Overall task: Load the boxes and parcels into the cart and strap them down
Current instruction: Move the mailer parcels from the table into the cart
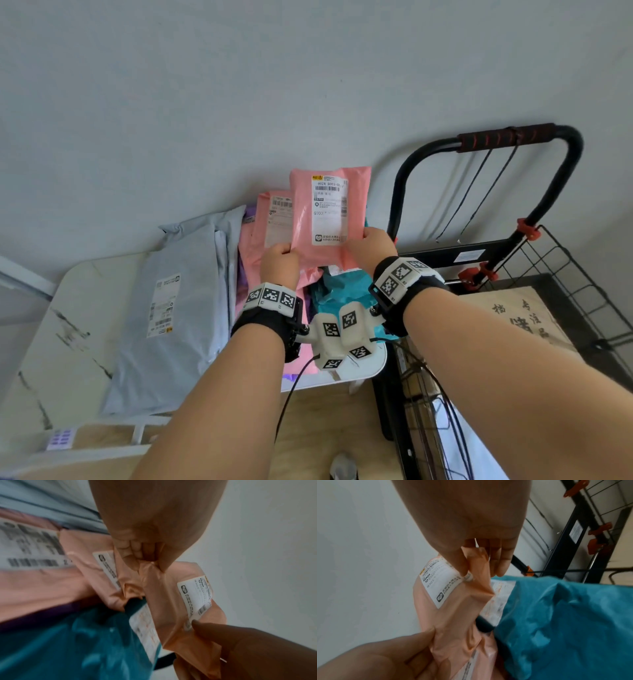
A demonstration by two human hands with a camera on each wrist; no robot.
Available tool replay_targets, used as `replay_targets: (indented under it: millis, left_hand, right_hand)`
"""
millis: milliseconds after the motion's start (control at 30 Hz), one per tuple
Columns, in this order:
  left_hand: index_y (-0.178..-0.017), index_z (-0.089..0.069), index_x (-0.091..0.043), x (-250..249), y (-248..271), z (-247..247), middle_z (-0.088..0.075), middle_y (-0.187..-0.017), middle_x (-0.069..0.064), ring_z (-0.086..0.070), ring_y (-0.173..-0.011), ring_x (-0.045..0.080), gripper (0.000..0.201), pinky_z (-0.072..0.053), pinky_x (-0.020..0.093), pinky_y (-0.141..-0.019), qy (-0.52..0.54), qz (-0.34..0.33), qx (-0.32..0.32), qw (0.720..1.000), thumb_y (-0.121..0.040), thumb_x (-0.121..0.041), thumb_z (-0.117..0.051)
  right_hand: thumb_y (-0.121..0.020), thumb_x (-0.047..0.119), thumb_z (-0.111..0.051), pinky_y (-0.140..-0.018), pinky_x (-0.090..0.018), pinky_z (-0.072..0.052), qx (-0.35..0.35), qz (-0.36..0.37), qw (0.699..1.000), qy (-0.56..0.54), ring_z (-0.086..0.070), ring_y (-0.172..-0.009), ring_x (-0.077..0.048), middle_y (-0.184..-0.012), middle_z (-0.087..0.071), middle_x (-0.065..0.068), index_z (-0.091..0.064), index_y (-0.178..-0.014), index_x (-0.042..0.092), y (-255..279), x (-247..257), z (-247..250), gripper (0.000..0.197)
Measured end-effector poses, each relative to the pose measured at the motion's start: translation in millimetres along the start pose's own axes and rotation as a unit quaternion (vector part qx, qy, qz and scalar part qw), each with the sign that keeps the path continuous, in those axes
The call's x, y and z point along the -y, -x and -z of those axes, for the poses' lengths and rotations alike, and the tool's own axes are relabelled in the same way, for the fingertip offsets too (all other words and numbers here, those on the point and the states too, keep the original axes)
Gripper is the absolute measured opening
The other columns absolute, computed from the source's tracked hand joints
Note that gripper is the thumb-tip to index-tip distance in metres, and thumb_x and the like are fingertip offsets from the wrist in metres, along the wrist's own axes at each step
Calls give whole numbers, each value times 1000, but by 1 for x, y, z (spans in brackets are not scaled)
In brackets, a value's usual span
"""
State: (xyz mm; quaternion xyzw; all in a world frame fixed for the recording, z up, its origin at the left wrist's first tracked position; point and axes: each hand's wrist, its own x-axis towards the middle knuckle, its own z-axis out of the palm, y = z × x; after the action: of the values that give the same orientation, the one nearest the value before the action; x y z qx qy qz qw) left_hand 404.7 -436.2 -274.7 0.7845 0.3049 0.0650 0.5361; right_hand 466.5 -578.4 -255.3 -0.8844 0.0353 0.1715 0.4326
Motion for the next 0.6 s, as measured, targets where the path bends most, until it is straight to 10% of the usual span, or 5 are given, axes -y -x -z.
replay_targets:
  millis: [133, 467, 600]
  left_hand:
    - [-59, -53, -15, -5, 27, -47, -46, -59, 6, -45, -64, 22, 29, -37, 32, -61, -15, 3, 79, 997, -86, -4, -52]
    - [-104, -72, -9, -3, 139, -186, -69, -98, 7, -59, -83, 21, 32, -43, 23, -70, -118, 13, 159, 980, -78, 0, -55]
    - [-84, -72, -7, 17, 182, -240, -65, -84, 7, -60, -78, 25, 17, -49, 24, -64, -125, 61, 178, 974, -79, -1, -58]
  right_hand:
    - [-90, 16, -50, -66, -30, -44, -44, -15, 999, 5, -57, -76, -26, -77, -59, -4, -54, -80, 11, 3, -40, 45, 13]
    - [-90, 14, -58, -54, -21, -41, 16, -93, 992, 79, -55, -64, -14, -82, -63, -1, -54, -76, 14, 38, -183, 161, 14]
    - [-92, 16, -53, -64, -24, -45, 31, -119, 991, 60, -61, -74, -20, -93, -68, -3, -68, -95, 11, 49, -250, 187, 16]
